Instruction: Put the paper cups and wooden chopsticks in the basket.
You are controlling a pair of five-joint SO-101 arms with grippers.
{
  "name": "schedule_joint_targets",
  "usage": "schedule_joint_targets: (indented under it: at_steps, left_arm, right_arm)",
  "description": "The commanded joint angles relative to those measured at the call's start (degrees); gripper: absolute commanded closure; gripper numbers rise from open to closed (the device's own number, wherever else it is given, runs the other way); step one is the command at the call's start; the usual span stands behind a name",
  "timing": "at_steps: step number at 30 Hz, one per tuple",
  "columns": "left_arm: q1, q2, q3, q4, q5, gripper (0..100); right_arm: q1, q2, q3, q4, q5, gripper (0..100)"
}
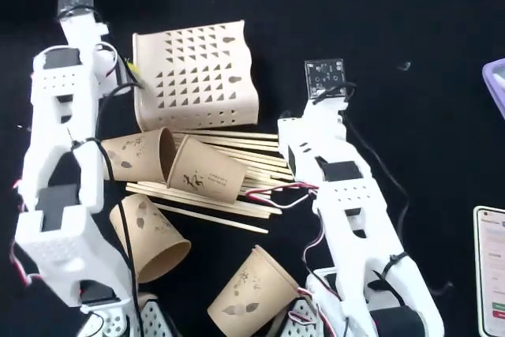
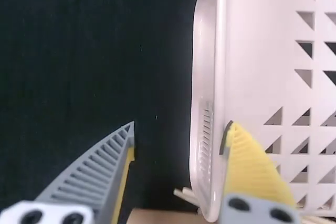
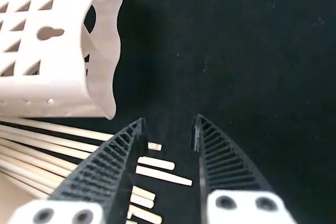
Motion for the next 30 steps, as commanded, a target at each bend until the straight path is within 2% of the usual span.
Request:
schedule_joint_targets:
  at_steps: [1, 9, 17, 22, 25, 28, 30]
  left_arm:
    - [-2.3, 5.5, -2.8, 0.7, -0.9, 73]
    - [-10.7, 6.8, -2.1, 0.7, -8.0, 73]
    - [-17.1, 5.5, -5.1, 1.6, -8.9, 73]
    - [-21.3, 2.0, -16.0, 10.9, -8.4, 73]
    - [-22.4, -0.4, -25.4, 19.7, -5.6, 73]
    - [-21.1, -2.5, -35.4, 29.6, -3.9, 73]
    - [-17.8, -2.6, -39.9, 35.3, -4.0, 73]
  right_arm:
    - [0.4, 0.0, -0.7, -1.4, -0.4, 84.3]
    - [0.4, 0.0, -0.7, -1.4, -0.4, 84.3]
    - [0.4, 0.0, -0.4, -1.1, -0.4, 84.3]
    - [0.4, 0.0, -0.4, -1.1, -0.4, 84.3]
    - [0.4, 0.0, -0.4, -1.3, -0.4, 84.3]
    - [0.4, 0.0, -0.4, -1.3, -0.4, 84.3]
    - [0.4, 0.0, -0.4, -1.2, -0.4, 84.3]
